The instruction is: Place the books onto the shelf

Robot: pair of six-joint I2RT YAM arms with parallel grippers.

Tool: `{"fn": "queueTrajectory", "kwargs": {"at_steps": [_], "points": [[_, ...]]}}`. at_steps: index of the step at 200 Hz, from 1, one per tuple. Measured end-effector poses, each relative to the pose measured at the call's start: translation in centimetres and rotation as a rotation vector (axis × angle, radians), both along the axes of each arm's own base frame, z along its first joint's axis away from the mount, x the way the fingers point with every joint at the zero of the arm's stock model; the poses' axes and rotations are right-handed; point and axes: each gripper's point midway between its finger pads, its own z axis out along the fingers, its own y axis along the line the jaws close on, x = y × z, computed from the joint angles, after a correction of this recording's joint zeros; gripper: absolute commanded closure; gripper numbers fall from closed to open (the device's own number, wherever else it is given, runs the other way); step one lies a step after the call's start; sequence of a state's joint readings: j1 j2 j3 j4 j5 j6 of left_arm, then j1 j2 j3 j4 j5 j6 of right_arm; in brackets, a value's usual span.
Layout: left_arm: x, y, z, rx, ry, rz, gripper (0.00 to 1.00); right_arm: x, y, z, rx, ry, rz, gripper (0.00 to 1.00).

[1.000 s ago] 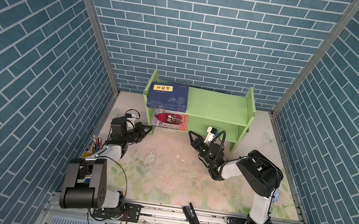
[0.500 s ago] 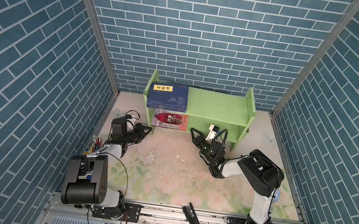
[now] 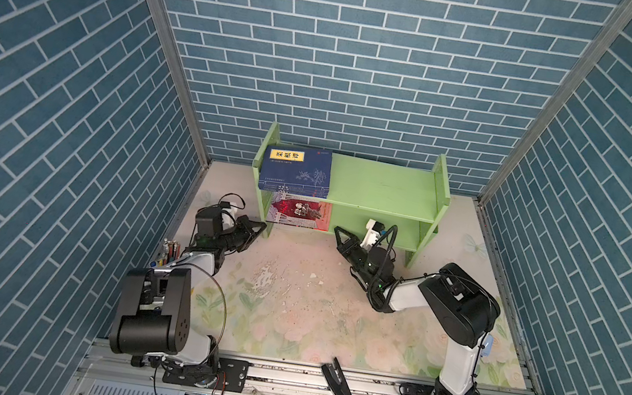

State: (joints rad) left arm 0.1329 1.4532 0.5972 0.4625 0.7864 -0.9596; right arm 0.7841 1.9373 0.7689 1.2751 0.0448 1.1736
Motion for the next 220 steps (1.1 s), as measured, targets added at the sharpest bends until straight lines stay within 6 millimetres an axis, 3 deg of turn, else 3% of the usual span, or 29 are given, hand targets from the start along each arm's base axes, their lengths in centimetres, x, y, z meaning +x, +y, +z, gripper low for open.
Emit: {"fn": "queueTrajectory", "kwargs": {"at_steps": [220], "points": [[0.3, 0.3, 0.5, -0.028, -0.006, 0.017, 1.00, 0.8, 2.5, -0.8, -0.047, 0.085, 0.022, 1.00]]}}
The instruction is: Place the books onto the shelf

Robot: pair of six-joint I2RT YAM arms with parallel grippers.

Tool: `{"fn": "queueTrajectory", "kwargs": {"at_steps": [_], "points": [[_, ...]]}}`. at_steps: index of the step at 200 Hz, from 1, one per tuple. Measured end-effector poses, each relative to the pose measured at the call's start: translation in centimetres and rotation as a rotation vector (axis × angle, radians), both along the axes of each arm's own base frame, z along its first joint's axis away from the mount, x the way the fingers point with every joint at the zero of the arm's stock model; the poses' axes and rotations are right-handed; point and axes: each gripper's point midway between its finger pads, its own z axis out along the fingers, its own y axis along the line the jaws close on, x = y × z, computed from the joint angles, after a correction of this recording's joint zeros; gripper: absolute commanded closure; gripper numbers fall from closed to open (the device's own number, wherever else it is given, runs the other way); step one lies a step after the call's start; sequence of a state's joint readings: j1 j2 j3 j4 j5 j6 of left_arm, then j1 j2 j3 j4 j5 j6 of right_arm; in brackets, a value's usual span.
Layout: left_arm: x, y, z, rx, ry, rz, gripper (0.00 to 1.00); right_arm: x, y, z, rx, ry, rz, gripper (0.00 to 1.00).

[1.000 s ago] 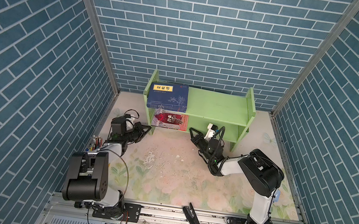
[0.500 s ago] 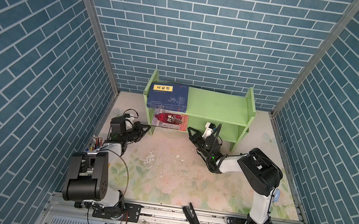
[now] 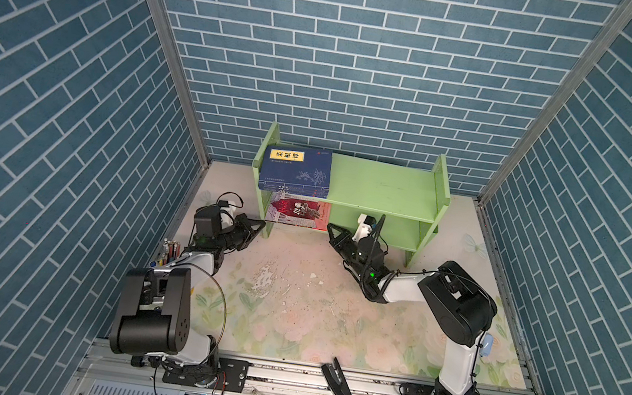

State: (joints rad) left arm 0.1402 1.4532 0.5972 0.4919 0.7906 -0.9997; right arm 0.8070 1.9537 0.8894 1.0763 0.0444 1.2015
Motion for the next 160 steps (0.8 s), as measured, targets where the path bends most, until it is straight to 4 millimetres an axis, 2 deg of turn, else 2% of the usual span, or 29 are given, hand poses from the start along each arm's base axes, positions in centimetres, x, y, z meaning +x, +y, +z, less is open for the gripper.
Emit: {"fn": "queueTrajectory", "kwargs": {"at_steps": [87, 160], "points": [[0.06, 0.18, 0.08, -0.001, -0.003, 0.005, 1.00, 0.01, 0.00, 0.03, 0.005, 0.004, -0.001, 1.00], [0.24, 0.25, 0.41, -0.002, -0.017, 0.009, 0.95, 0.00, -0.01, 0.02, 0.005, 0.004, -0.001, 1.00]]}}
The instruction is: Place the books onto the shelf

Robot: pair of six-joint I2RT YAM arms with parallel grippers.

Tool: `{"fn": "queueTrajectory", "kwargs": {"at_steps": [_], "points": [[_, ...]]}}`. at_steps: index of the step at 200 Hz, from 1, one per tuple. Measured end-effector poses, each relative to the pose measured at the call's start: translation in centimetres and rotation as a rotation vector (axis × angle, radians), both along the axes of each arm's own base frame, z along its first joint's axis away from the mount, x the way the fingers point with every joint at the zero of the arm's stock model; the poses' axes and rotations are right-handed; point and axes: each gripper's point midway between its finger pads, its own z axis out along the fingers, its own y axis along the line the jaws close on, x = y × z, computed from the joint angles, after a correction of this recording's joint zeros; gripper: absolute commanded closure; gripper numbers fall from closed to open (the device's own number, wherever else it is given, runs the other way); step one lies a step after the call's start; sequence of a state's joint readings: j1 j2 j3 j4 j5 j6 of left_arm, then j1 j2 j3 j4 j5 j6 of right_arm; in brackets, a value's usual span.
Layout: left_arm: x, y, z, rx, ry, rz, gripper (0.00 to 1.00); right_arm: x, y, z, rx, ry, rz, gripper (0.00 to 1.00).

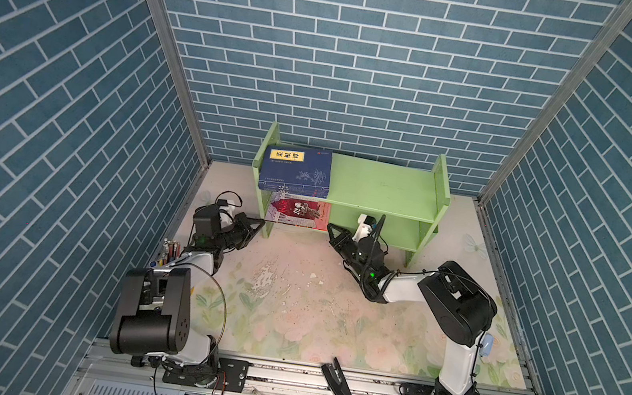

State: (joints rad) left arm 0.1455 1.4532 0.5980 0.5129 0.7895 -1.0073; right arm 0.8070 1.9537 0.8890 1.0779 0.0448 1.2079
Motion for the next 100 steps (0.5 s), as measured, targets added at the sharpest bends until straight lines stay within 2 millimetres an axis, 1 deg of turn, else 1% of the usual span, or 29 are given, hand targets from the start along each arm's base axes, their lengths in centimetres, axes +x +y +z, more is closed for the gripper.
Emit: {"fn": "queueTrajectory", "kwargs": {"at_steps": [23, 70, 100], "points": [[0.06, 0.00, 0.02, -0.003, 0.000, 0.001, 0.93, 0.01, 0.00, 0.01, 0.001, 0.000, 0.000, 1.00], [0.45, 0.08, -0.72, -0.007, 0.017, 0.003, 0.93, -0.03, -0.04, 0.01, 0.002, -0.002, 0.000, 1.00], [0.47, 0.08, -0.76, -0.007, 0.017, 0.003, 0.94, -0.13, -0.15, -0.07, 0.004, -0.003, -0.001, 1.00]]}}
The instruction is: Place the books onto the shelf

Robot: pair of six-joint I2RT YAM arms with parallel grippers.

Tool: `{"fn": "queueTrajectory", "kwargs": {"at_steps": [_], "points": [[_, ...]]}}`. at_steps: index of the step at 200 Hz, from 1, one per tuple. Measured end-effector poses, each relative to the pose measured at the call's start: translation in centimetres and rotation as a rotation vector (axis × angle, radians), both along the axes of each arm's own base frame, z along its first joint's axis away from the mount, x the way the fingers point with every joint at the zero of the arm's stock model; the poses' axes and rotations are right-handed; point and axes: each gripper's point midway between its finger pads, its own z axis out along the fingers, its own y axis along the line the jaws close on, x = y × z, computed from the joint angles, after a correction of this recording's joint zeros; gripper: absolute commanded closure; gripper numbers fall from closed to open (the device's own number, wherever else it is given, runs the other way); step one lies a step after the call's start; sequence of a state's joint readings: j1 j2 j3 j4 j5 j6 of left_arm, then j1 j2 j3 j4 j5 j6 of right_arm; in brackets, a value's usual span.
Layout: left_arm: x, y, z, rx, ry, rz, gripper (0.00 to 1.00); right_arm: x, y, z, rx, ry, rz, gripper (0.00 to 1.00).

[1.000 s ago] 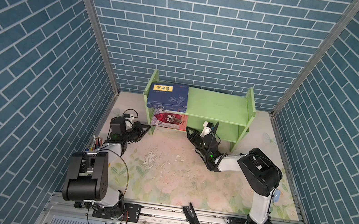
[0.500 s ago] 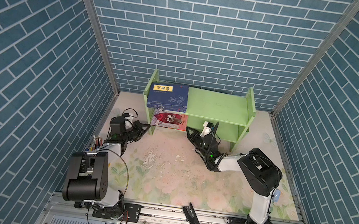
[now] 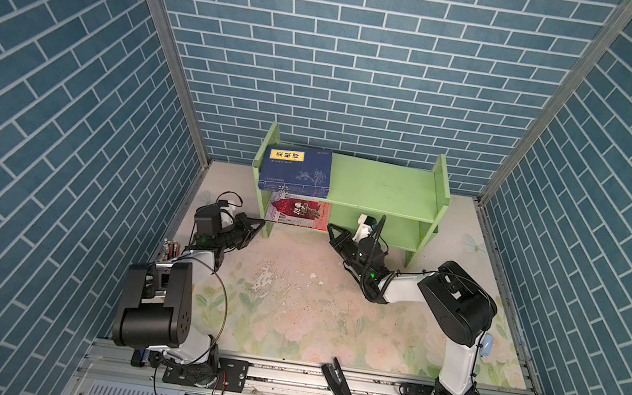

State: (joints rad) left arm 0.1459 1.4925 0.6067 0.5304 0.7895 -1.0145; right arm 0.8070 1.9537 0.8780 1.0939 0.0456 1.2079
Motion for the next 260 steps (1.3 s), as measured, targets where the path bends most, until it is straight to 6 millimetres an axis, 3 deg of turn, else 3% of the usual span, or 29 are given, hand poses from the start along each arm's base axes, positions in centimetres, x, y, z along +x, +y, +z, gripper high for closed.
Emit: {"fn": "queueTrajectory", "kwargs": {"at_steps": [101, 161, 260], "points": [[0.14, 0.02, -0.14, -0.006, 0.005, 0.002, 0.91, -0.06, -0.06, 0.00, 0.002, -0.002, 0.000, 1.00], [0.05, 0.01, -0.15, -0.004, 0.009, 0.001, 1.00, -0.23, -0.32, -0.08, 0.004, -0.004, -0.003, 1.00], [0.24, 0.02, 0.08, -0.018, 0.008, 0.007, 0.94, -0.29, -0.39, -0.06, 0.006, -0.006, -0.003, 1.00]]}}
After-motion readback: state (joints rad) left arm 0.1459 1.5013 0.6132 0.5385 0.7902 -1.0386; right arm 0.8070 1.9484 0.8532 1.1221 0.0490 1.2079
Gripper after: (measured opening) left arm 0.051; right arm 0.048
